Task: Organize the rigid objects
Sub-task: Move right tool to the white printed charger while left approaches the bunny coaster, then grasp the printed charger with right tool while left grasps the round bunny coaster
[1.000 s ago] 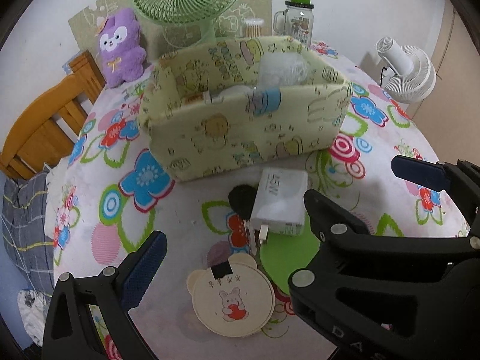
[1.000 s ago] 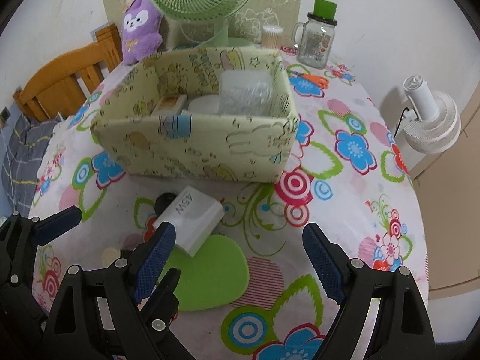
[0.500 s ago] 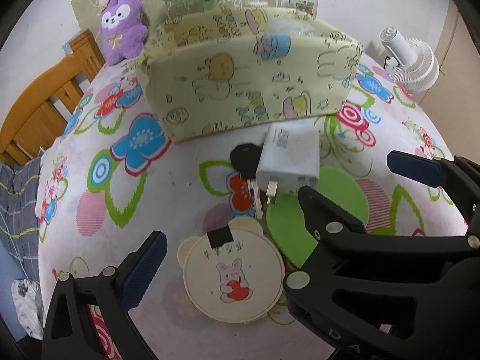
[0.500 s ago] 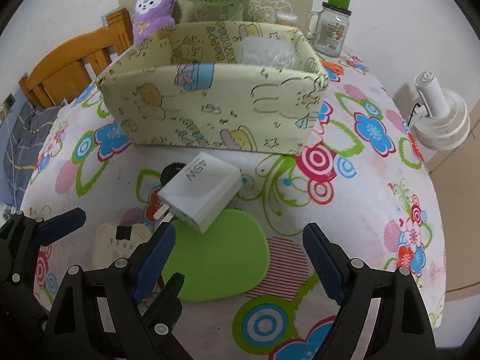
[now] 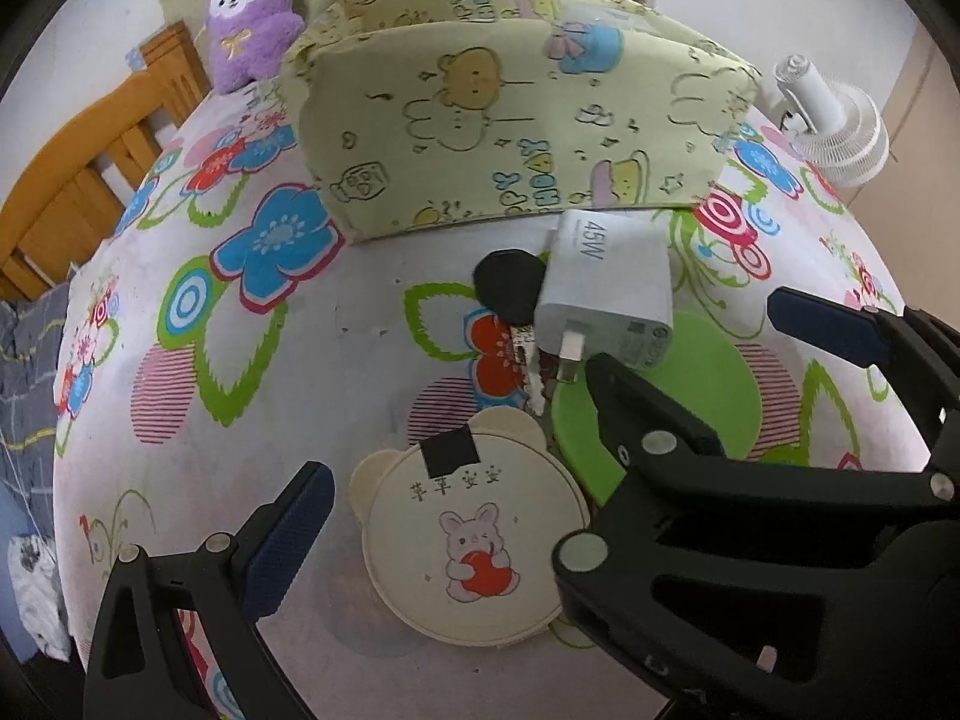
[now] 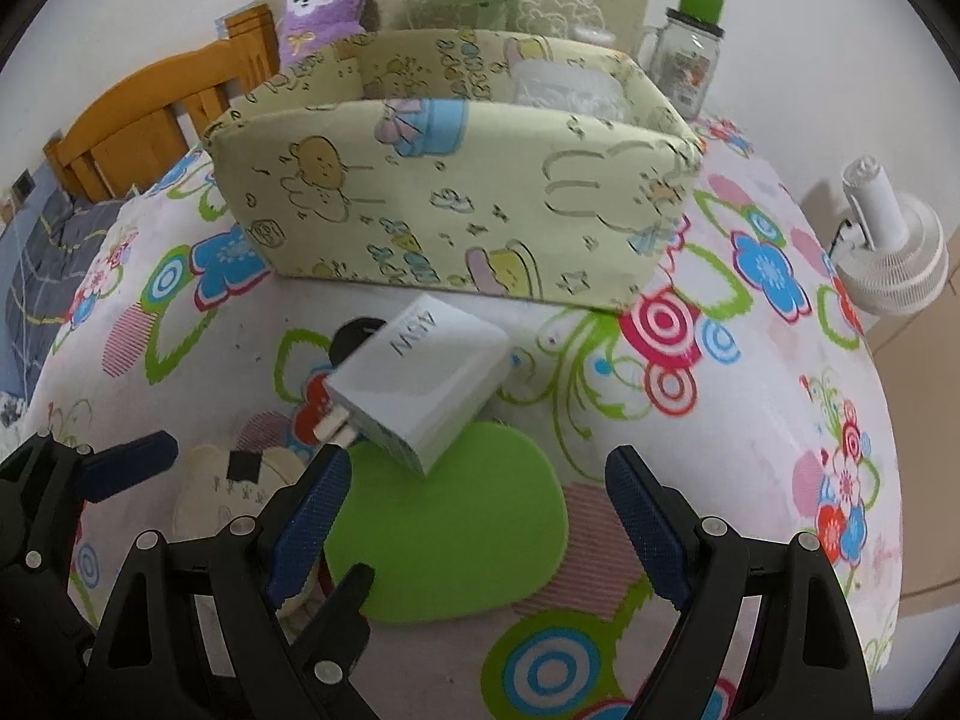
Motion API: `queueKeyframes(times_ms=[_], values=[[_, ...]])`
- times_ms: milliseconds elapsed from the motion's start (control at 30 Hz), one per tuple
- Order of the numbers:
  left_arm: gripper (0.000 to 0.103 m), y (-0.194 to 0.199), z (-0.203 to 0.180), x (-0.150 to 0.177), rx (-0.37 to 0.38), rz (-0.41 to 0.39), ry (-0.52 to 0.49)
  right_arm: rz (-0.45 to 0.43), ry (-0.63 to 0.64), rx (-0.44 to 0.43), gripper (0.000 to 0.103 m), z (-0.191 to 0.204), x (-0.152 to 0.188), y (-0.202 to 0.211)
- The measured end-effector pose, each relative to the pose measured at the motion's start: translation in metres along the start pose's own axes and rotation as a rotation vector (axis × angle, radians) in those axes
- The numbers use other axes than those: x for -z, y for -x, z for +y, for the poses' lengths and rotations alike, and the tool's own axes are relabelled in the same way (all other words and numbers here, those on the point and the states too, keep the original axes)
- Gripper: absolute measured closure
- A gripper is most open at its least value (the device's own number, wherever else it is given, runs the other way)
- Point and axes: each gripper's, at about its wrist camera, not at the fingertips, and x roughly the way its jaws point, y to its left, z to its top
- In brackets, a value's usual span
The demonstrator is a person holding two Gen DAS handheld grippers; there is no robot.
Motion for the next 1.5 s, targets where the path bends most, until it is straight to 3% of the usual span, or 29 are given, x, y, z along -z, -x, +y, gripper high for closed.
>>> queueKeyframes(times_ms=[267, 367, 667, 733, 833, 1500], values=[[0.0, 0.0, 0.015, 0.008, -0.004, 0.018, 0.063, -0.002, 0.055, -0.042, 0.014, 0.018, -0.003, -0.004], [0.001, -0.004, 0.016, 0.011, -0.017, 0.059, 0.07, 0.024, 0.058, -0.034, 0.014, 0.02, 0.0, -0.009], [0.0, -0.007, 0.009, 0.015, -0.037, 0.035, 0.069, 0.037, 0.031, -0.019, 0.014, 0.012, 0.005, -0.01], [0.003, -0.005, 0.008, 0.013, -0.034, 0.028, 0.064, 0.034, 0.029, -0.018, 0.014, 0.011, 0.005, -0.01], [0.022, 0.0, 0.009, 0.008, -0.024, 0.007, 0.05, 0.024, 0.009, -0.028, 0.014, 0.009, 0.003, -0.007], [0.022, -0.007, 0.039, -0.023, -0.052, 0.01, 0.026, 0.02, -0.036, -0.044, 0.014, 0.024, -0.03, -0.024]])
